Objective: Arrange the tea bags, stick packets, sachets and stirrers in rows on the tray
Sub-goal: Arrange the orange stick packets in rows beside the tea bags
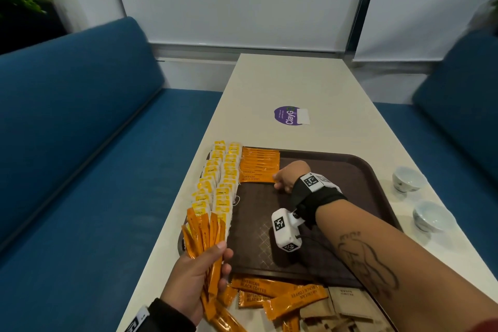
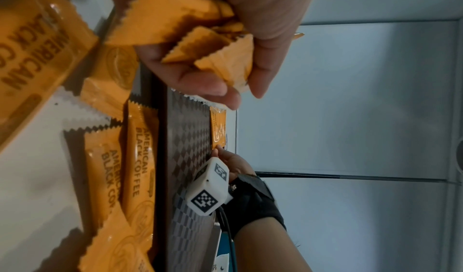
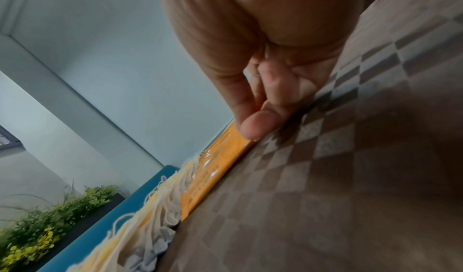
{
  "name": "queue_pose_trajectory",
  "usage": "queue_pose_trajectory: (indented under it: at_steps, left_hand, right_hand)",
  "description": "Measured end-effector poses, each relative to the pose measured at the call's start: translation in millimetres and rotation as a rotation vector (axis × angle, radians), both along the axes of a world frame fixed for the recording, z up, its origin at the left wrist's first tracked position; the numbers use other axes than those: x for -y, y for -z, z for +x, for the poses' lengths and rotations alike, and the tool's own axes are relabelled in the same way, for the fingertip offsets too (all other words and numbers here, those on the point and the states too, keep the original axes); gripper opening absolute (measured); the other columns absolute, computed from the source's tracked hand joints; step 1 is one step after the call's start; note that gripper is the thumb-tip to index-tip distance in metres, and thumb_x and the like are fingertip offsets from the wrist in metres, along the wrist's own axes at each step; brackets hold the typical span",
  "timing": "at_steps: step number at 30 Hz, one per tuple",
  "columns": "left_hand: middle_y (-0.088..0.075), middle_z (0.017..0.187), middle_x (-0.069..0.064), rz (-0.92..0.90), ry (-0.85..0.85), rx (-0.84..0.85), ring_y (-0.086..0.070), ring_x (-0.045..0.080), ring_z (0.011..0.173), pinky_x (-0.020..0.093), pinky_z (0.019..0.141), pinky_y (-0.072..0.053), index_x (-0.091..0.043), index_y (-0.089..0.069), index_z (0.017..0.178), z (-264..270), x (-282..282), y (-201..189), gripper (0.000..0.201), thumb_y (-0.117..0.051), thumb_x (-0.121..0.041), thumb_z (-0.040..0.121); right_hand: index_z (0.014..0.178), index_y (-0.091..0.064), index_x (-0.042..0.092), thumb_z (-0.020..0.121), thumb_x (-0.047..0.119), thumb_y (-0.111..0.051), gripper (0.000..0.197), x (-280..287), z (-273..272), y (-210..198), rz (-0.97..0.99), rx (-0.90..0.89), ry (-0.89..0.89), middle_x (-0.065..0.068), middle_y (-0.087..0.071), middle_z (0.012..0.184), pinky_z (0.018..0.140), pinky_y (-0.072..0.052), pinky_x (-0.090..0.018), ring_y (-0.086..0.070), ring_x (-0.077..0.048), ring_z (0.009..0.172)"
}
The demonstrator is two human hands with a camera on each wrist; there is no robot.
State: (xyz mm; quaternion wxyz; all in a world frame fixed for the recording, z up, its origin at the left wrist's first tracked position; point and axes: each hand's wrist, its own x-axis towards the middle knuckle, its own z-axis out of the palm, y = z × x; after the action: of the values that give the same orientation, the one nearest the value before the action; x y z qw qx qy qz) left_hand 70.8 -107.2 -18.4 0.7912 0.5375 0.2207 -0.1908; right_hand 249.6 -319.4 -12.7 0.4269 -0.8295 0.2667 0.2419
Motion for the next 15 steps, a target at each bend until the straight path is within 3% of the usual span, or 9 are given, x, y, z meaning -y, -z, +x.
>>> queue_pose_trajectory:
  at_steps: [2,5,7,9,11,13,15]
  left_hand:
    - [-0.07,0.069,0.011,-0.005,0.0,-0.002,-0.062,0.02,0.052,0.025,0.041,-0.05,-0.003,-0.063,0.104,0.4,0.5,0.3,0.025,-0.061,-0.021,0.086]
    - [-0.07,0.07,0.011,-0.004,-0.003,-0.005,-0.061,0.021,0.055,0.026,0.043,-0.051,-0.005,-0.063,0.099,0.9,1.1,0.5,0.02,-0.061,-0.02,0.086]
    - [-0.07,0.07,0.011,0.0,-0.007,-0.012,-0.061,0.022,0.056,0.026,0.043,-0.051,-0.006,-0.063,0.096,0.9,2.6,0.4,0.017,-0.061,-0.019,0.086]
    - [-0.07,0.069,0.012,0.0,-0.008,-0.018,-0.06,0.022,0.057,0.026,0.043,-0.05,-0.007,-0.063,0.095,0.4,4.4,-0.2,0.015,-0.061,-0.019,0.086]
    - [-0.07,0.07,0.012,0.0,-0.004,-0.024,-0.06,0.022,0.058,0.026,0.044,-0.05,-0.007,-0.063,0.094,0.0,6.0,-0.8,0.015,-0.061,-0.019,0.086]
    - [-0.07,0.071,0.013,-0.007,0.007,-0.028,-0.062,0.023,0.058,0.027,0.045,-0.052,-0.007,-0.063,0.094,-0.1,6.7,-1.9,0.016,-0.062,-0.02,0.085]
    - [-0.071,0.072,0.014,-0.03,0.021,-0.041,-0.065,0.024,0.057,0.028,0.046,-0.054,-0.005,-0.064,0.092,0.2,6.8,-3.2,0.017,-0.062,-0.02,0.084]
  right_hand:
    - [0.11,-0.063,0.008,0.092,0.015,-0.058,0.02,4.6,-0.2,1.3,0.017,0.075,0.054,0.0,-0.061,0.066,0.048,-0.044,-0.02,-0.055,-0.008,0.046]
    - [0.105,-0.062,0.017,0.097,0.028,-0.052,0.017,2.8,1.0,-4.0,-0.106,-0.028,-0.03,0.007,-0.06,0.043,0.053,-0.039,-0.019,-0.05,-0.003,0.038]
    - [0.109,-0.062,0.021,0.097,0.031,-0.051,0.019,2.5,3.6,-2.3,-0.144,-0.029,-0.096,0.009,-0.059,0.041,0.069,-0.042,-0.02,-0.054,-0.004,0.055]
    - [0.113,-0.062,0.021,0.096,0.029,-0.052,0.021,3.4,6.4,2.0,-0.151,-0.018,-0.142,0.008,-0.063,0.059,0.077,-0.042,-0.021,-0.056,-0.008,0.071]
    - [0.094,-0.061,0.019,0.095,0.031,-0.054,0.013,2.5,6.4,2.3,-0.174,-0.026,-0.135,0.006,-0.061,0.068,0.074,-0.043,-0.021,-0.058,-0.009,0.072]
    - [0.078,-0.056,0.015,0.094,0.038,-0.055,0.028,1.3,6.7,1.8,-0.21,-0.052,-0.106,0.006,-0.061,0.065,0.071,-0.042,-0.023,-0.055,-0.007,0.061]
    - [0.076,-0.054,0.015,0.091,0.042,-0.057,0.032,0.4,9.6,2.5,-0.223,-0.029,-0.087,0.006,-0.062,0.065,0.071,-0.043,-0.023,-0.055,-0.006,0.059]
